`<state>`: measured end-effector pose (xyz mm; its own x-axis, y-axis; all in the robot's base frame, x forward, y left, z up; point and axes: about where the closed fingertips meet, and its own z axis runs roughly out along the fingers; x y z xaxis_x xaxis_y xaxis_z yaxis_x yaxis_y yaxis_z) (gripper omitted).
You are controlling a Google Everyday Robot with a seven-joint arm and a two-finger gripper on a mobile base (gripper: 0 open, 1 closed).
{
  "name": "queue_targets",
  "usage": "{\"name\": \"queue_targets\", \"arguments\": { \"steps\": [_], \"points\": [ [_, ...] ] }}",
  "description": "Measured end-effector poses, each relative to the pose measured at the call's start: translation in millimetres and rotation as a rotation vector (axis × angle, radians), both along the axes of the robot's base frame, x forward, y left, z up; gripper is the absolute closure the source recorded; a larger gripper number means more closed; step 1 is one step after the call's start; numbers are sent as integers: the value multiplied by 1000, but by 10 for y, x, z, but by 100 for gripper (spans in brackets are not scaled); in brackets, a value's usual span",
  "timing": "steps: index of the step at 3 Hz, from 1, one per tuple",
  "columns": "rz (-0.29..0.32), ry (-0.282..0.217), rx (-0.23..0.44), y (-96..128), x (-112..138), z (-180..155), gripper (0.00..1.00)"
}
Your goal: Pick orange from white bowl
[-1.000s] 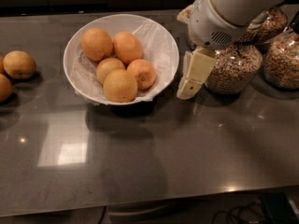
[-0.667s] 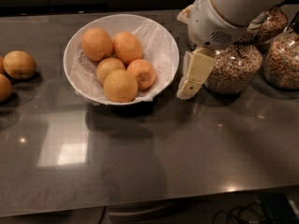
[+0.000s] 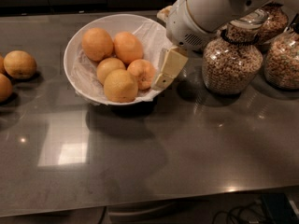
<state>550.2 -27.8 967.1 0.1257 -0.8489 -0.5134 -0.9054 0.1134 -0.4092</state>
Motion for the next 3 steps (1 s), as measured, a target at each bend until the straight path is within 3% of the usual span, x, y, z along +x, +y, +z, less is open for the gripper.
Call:
{"name": "queue_targets", "arguments": {
  "steps": [1, 2, 3],
  "points": [
    [17, 11, 61, 244, 203, -129, 0],
    [21, 9, 64, 261, 202, -124, 0],
    [66, -4, 119, 529, 279, -24, 0]
  ]
}}
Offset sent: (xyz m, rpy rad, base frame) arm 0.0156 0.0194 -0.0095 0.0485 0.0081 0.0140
